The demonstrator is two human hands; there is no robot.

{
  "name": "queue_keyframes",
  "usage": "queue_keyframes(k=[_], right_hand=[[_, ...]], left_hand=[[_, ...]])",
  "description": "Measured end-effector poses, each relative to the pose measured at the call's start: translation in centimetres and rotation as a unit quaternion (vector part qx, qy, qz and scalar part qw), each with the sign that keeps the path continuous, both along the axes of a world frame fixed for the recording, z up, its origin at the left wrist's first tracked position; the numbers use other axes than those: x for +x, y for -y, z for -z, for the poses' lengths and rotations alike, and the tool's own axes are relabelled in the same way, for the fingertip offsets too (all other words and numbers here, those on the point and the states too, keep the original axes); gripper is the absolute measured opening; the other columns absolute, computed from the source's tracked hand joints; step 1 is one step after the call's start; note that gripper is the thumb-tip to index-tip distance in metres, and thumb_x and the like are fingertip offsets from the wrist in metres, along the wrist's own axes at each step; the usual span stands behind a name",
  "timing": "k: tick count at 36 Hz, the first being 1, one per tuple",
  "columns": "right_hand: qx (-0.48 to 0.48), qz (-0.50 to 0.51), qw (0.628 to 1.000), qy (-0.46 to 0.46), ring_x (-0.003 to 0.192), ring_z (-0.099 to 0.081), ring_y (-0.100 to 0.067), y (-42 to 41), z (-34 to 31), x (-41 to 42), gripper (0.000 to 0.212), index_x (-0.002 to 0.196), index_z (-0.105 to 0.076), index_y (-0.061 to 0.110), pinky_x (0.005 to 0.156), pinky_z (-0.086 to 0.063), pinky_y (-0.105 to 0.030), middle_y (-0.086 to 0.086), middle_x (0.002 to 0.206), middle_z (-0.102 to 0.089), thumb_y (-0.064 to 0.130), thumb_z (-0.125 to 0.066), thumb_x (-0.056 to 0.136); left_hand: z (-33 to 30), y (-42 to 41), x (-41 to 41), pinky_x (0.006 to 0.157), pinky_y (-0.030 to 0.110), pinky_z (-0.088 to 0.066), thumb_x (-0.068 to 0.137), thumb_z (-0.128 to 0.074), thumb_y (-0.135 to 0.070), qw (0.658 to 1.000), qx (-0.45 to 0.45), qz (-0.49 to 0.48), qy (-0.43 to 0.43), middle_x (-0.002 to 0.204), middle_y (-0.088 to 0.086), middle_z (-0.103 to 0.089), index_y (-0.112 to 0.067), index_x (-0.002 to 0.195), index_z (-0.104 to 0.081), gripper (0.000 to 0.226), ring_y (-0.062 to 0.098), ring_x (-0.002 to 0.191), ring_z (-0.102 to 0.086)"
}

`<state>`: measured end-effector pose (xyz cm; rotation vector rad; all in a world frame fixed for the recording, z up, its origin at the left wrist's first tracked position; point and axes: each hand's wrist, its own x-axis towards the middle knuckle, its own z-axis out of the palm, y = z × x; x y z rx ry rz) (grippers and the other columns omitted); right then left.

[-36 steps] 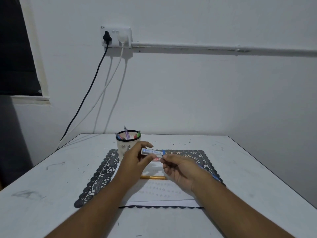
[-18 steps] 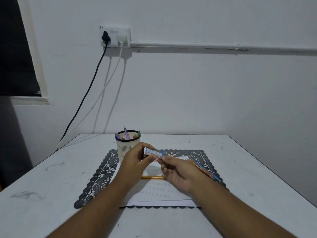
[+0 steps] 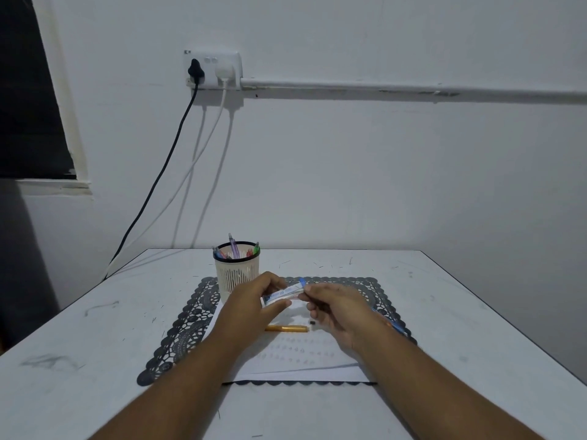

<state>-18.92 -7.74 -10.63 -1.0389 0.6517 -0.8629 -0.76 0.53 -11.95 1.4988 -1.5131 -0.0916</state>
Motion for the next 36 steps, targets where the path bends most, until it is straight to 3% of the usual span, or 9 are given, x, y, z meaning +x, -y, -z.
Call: queue_keyframes(k=[5, 9, 11, 18, 25, 36], right_hand=[[-0.074, 0.025, 0.996, -0.036, 0.057, -0.058, -0.016, 0.26, 0.12, 0.02, 0.016, 0.096, -0.076, -0.008, 0.055, -0.053, -0.026, -0.019, 0.083, -0.074, 0.007, -0.078, 0.09], [-0.138, 0.05, 0.987, -0.066, 0.055, -0.055, -0.018, 0.25, 0.18, 0.1, 0.013, 0.087, -0.078, -0.004, 0.054, -0.052, -0.029, -0.024, 0.082, -0.073, 0.01, -0.078, 0.09], [-0.159, 0.06, 0.982, -0.079, 0.055, -0.055, -0.019, 0.17, 0.18, 0.18, 0.012, 0.086, -0.078, -0.001, 0.052, -0.05, -0.029, -0.026, 0.085, -0.073, 0.01, -0.08, 0.089], [-0.218, 0.079, 0.966, -0.116, 0.06, -0.055, -0.018, -0.09, 0.02, 0.13, 0.012, 0.086, -0.077, 0.002, 0.049, -0.048, -0.027, -0.01, 0.071, -0.072, 0.013, -0.08, 0.089], [-0.229, 0.081, 0.962, -0.124, 0.06, -0.055, -0.015, -0.21, -0.19, -0.06, 0.01, 0.085, -0.077, 0.004, 0.05, -0.048, -0.026, -0.01, 0.072, -0.072, 0.013, -0.08, 0.089], [-0.282, 0.07, 0.942, -0.168, 0.059, -0.061, -0.017, 0.2, -0.25, -0.25, 0.01, 0.088, -0.081, 0.016, 0.053, -0.053, -0.03, -0.003, 0.076, -0.077, 0.014, -0.073, 0.095]], left_hand=[[0.13, 0.24, -0.09, 0.061, 0.015, -0.043, 0.083, -0.084, -0.024, 1.0, 0.02, -0.008, 0.017, 0.085, -0.021, -0.069, -0.042, 0.097, -0.065, 0.029, 0.004, 0.077, -0.064], [0.3, 0.44, -0.03, 0.068, 0.029, -0.052, 0.083, -0.084, -0.028, 0.999, 0.035, -0.015, 0.014, 0.084, -0.017, -0.07, -0.04, 0.101, -0.066, 0.028, 0.005, 0.083, -0.065], [0.38, 0.47, -0.08, 0.069, 0.029, -0.051, 0.083, -0.084, -0.028, 0.999, 0.043, -0.02, 0.014, 0.083, -0.016, -0.069, -0.04, 0.102, -0.066, 0.029, 0.004, 0.083, -0.064], [0.62, 0.54, -0.33, 0.068, 0.03, -0.049, 0.084, -0.082, -0.027, 0.998, 0.05, -0.023, 0.003, 0.082, -0.012, -0.067, -0.042, 0.101, -0.065, 0.028, 0.005, 0.082, -0.062], [0.6, 0.4, -0.45, 0.071, 0.036, -0.051, 0.085, -0.081, -0.028, 0.998, 0.054, -0.027, 0.001, 0.08, -0.012, -0.066, -0.04, 0.101, -0.065, 0.027, 0.006, 0.081, -0.063], [0.15, 0.07, -0.8, 0.065, 0.026, -0.045, 0.088, -0.078, -0.033, 0.995, 0.072, -0.061, 0.019, 0.086, -0.012, -0.067, -0.039, 0.106, -0.064, 0.024, 0.005, 0.084, -0.061]])
